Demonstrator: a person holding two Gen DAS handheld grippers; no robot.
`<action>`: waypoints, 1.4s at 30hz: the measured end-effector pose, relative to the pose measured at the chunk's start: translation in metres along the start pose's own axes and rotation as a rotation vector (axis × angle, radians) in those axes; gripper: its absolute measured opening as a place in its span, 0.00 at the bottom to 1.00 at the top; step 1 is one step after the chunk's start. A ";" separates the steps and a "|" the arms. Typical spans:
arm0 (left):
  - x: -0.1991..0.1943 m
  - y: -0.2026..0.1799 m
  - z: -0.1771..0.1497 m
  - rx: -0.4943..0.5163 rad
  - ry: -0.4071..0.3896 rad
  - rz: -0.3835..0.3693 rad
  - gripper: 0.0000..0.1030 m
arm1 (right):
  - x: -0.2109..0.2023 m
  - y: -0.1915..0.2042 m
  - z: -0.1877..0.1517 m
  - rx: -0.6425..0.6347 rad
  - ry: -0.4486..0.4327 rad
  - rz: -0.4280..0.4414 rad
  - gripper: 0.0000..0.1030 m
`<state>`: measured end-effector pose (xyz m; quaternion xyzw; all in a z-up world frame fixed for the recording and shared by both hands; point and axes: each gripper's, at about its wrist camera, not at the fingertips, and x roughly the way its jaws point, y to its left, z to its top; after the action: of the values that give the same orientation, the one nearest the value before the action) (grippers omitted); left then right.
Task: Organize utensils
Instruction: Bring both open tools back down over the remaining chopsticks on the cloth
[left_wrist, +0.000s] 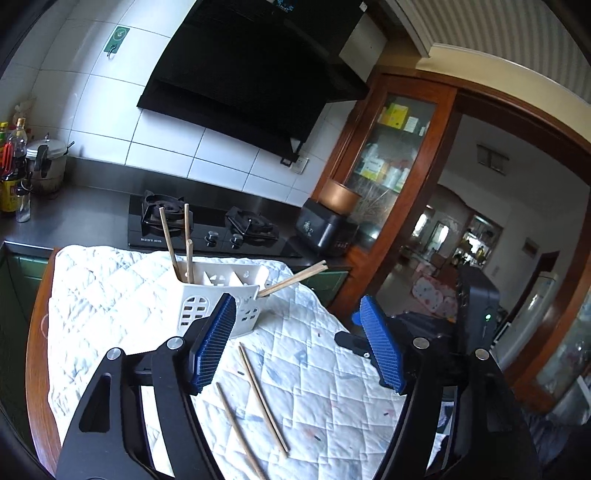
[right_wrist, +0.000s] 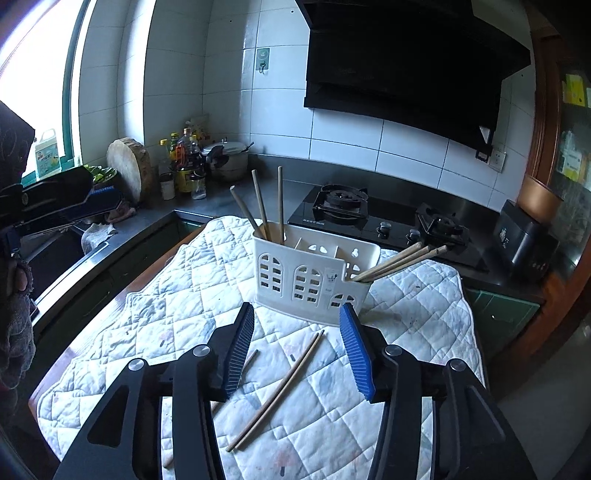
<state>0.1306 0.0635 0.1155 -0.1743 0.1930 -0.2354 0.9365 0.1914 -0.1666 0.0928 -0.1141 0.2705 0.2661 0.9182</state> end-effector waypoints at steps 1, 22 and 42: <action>-0.005 -0.001 -0.004 -0.005 0.001 -0.007 0.68 | -0.001 0.002 -0.004 0.000 -0.001 0.000 0.46; -0.033 0.015 -0.113 -0.127 0.081 0.012 0.68 | 0.028 0.040 -0.122 0.108 0.161 0.035 0.39; -0.031 0.040 -0.157 -0.148 0.137 0.232 0.68 | 0.096 0.045 -0.146 0.267 0.268 0.050 0.23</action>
<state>0.0508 0.0748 -0.0283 -0.2031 0.2919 -0.1222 0.9266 0.1708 -0.1398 -0.0844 -0.0187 0.4260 0.2329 0.8741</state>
